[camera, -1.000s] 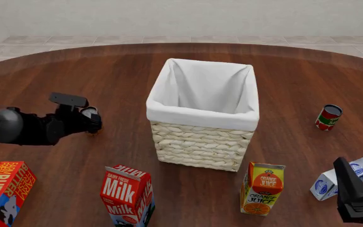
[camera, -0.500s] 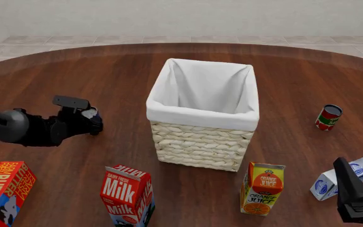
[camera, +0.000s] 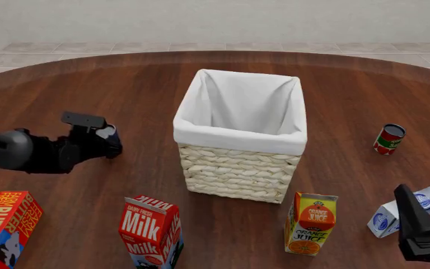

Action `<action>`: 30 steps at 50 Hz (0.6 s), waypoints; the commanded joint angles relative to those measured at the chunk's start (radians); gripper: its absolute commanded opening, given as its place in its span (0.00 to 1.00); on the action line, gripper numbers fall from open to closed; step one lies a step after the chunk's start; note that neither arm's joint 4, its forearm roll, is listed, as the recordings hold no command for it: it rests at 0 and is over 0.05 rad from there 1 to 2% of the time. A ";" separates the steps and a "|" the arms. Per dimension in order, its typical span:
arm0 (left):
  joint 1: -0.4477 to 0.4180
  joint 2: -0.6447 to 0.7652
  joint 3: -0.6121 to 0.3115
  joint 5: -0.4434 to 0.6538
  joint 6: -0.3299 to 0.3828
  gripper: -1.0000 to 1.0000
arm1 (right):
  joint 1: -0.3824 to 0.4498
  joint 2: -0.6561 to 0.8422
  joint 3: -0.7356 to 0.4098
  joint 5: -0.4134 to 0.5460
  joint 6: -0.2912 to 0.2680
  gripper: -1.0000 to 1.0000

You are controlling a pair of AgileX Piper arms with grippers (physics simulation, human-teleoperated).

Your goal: Pick up the alphabet soup and the tomato sauce, and put them in the basket.

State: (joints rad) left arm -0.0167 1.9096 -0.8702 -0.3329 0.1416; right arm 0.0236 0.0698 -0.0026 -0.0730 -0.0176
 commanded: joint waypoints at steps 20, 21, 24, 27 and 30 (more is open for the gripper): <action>-0.018 -0.140 -0.003 0.034 -0.011 0.00 | 0.000 -0.013 0.000 0.013 -0.001 1.00; -0.018 -0.146 -0.003 0.036 -0.010 0.00 | 0.000 -0.011 0.000 0.011 -0.001 1.00; -0.025 -0.164 -0.003 0.045 -0.015 0.00 | 0.000 -0.007 0.000 0.006 -0.001 1.00; -0.035 -0.184 -0.003 0.055 -0.022 0.00 | 0.000 -0.006 0.000 0.005 -0.001 1.00; -0.047 -0.201 -0.004 0.065 -0.030 0.00 | 0.000 -0.010 0.000 0.008 -0.001 1.00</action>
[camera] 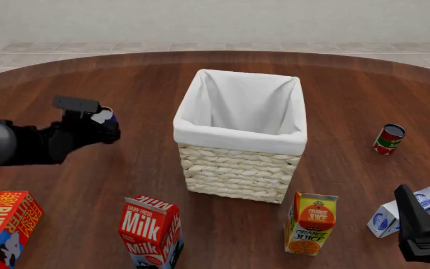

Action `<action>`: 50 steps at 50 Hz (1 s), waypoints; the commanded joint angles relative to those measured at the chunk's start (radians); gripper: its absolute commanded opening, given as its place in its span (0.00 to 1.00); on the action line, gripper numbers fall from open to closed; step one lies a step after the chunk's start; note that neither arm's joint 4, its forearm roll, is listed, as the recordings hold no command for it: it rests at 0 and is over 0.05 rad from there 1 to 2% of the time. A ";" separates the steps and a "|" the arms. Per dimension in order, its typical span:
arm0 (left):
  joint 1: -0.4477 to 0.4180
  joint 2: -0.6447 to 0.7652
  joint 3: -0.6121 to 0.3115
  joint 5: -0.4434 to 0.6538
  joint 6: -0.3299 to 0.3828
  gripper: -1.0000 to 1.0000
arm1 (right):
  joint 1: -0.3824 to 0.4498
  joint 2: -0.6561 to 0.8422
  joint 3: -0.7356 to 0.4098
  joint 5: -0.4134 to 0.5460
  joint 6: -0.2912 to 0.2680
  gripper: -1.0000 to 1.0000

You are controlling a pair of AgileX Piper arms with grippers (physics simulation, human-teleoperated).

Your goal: Pick up the alphabet soup and the tomato sauce, and put them in the basket.

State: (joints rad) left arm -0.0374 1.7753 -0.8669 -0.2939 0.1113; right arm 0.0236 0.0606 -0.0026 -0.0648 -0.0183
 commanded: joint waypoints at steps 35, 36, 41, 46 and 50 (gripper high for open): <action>-0.144 -0.314 -0.077 0.174 -0.044 0.00 | 0.000 -0.041 0.000 0.037 0.006 1.00; -0.146 -0.317 -0.080 0.177 -0.043 0.00 | 0.000 -0.042 0.000 0.039 0.006 1.00; -0.162 -0.341 -0.094 0.194 -0.054 0.00 | 0.000 -0.045 -0.001 0.041 0.008 1.00; -0.178 -0.360 -0.103 0.206 -0.061 0.00 | -0.002 -0.035 -0.001 0.031 0.009 1.00; -0.190 -0.370 -0.111 0.213 -0.063 0.00 | 0.000 -0.033 -0.001 0.029 0.008 1.00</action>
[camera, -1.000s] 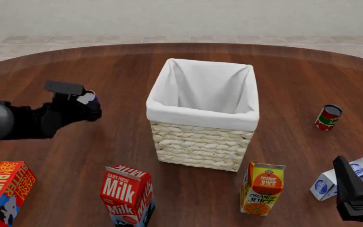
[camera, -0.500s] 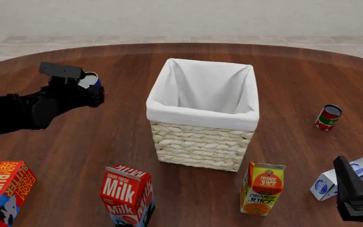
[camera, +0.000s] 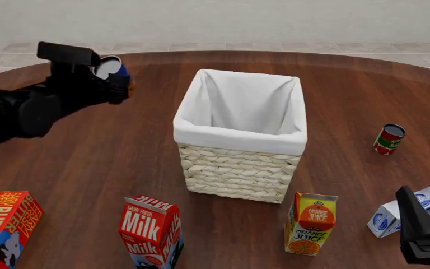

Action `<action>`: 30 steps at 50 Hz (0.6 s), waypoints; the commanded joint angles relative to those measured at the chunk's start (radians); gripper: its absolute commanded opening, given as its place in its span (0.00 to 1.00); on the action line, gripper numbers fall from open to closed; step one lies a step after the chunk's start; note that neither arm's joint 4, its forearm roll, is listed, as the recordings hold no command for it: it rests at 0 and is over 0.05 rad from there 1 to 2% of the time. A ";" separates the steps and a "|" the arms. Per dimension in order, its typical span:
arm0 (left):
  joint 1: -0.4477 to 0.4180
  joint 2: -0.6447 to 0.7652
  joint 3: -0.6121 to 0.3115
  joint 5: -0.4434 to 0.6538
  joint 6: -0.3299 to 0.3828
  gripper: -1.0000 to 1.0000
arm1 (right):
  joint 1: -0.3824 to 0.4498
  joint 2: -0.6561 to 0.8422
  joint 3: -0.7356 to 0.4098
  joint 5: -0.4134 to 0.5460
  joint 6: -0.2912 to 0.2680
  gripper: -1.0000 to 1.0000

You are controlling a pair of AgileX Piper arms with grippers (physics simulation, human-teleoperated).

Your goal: Pick up the alphabet soup and the tomato sauce, and put them in the basket.

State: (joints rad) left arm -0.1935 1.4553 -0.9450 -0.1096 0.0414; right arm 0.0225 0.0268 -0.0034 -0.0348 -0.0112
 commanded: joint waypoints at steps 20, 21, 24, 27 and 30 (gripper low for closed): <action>-0.124 -0.099 -0.098 0.093 -0.015 0.00 | 0.002 -0.007 0.001 0.007 -0.001 1.00; -0.124 -0.099 -0.098 0.093 -0.015 0.00 | 0.002 -0.008 0.000 0.007 -0.001 1.00; -0.140 -0.105 -0.114 0.107 -0.015 0.00 | 0.003 -0.007 0.000 0.007 -0.001 1.00; -0.165 -0.109 -0.134 0.126 -0.020 0.00 | 0.003 -0.011 0.000 0.010 0.000 1.00; -0.185 -0.108 -0.148 0.139 -0.025 0.00 | 0.003 -0.014 0.000 0.014 0.001 1.00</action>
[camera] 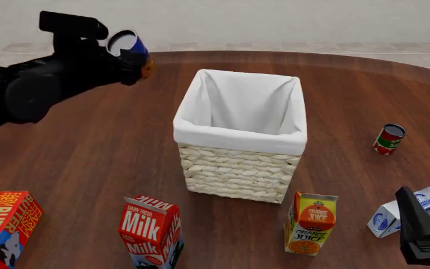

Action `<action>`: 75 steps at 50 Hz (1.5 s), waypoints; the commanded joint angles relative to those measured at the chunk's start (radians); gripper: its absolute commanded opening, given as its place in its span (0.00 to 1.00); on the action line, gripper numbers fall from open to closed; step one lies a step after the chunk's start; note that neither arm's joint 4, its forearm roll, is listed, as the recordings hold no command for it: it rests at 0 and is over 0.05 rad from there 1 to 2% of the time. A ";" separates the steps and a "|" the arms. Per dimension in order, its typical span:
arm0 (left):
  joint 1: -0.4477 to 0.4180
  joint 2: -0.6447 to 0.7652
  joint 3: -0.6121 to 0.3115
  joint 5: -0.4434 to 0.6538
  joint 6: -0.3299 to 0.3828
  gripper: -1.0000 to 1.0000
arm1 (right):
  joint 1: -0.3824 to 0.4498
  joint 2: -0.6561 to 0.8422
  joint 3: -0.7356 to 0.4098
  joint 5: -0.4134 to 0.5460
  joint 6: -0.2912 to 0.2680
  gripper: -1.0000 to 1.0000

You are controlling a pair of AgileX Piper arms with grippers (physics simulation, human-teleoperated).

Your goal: Pick up the alphabet soup and the tomato sauce, and put them in the basket.

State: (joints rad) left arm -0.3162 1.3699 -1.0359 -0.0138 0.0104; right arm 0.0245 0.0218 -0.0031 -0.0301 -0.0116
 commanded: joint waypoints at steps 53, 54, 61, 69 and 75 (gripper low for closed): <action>-0.290 0.076 -0.249 0.203 0.080 0.00 | 0.009 -0.004 0.000 0.005 0.006 1.00; -0.292 0.081 -0.252 0.206 0.084 0.00 | 0.009 -0.001 0.001 0.002 0.005 1.00; -0.312 0.107 -0.268 0.223 0.099 0.00 | 0.009 -0.007 0.001 0.007 0.004 1.00; -0.318 0.148 -0.292 0.241 0.115 0.00 | 0.011 0.009 0.001 -0.008 0.002 1.00; -0.319 0.177 -0.311 0.256 0.124 0.00 | 0.014 0.038 0.001 -0.036 0.000 1.00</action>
State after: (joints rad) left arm -0.6264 1.5084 -1.3074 0.2205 0.0985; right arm 0.0354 0.0338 -0.0025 -0.0412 -0.0089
